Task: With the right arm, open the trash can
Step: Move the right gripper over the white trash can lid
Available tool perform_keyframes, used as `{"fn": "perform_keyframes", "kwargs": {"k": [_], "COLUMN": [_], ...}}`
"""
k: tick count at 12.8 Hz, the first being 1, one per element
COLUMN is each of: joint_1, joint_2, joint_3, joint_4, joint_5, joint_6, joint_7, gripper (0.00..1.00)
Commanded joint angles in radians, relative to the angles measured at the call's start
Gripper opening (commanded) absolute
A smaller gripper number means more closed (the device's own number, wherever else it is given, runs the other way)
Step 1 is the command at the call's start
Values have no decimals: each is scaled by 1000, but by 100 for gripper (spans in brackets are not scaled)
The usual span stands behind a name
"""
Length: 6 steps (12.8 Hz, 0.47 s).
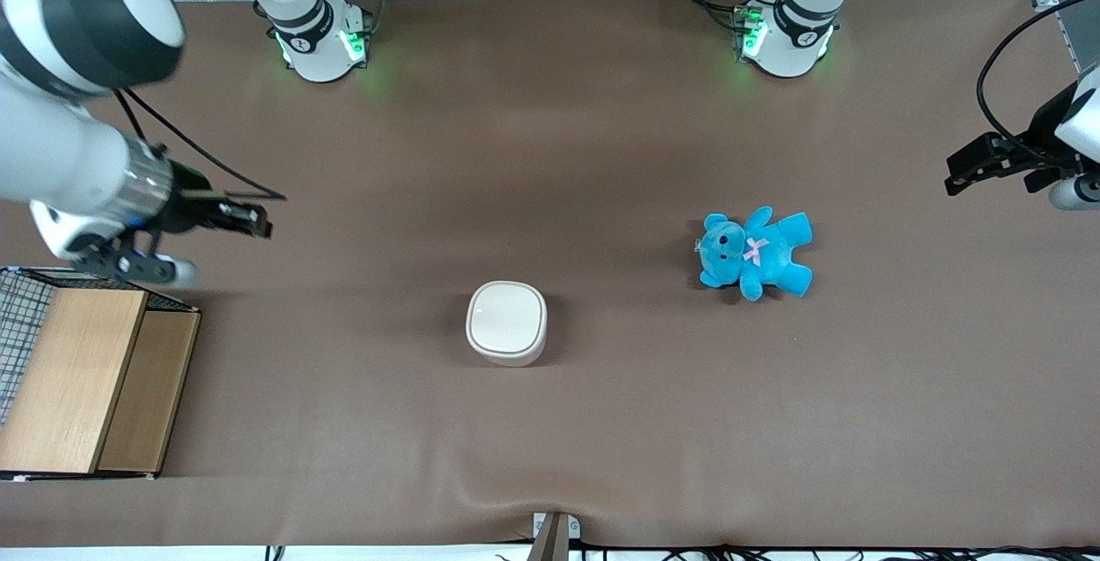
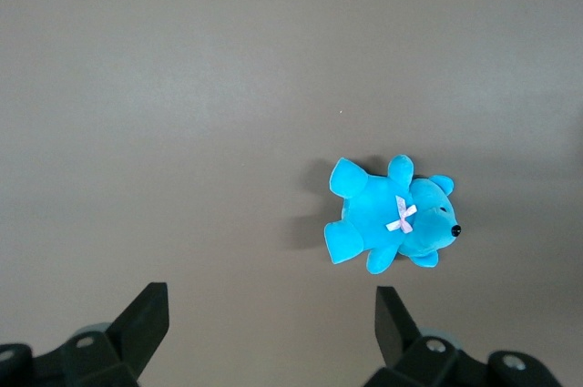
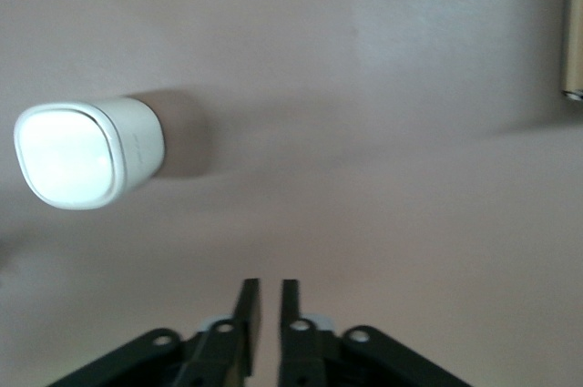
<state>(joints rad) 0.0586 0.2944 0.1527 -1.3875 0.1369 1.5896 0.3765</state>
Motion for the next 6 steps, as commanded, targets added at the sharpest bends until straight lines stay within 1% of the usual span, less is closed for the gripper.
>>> {"fn": "perform_keyframes", "kwargs": {"k": [1, 4, 6], "joint_1": [24, 87, 135], "joint_2": [98, 199, 242], "joint_3": [25, 27, 22], "joint_4": [97, 198, 220], "joint_5": [1, 0, -5], "joint_6": [0, -2, 1], "joint_7": [102, 234, 272], "gripper": [0, 0, 0]}}
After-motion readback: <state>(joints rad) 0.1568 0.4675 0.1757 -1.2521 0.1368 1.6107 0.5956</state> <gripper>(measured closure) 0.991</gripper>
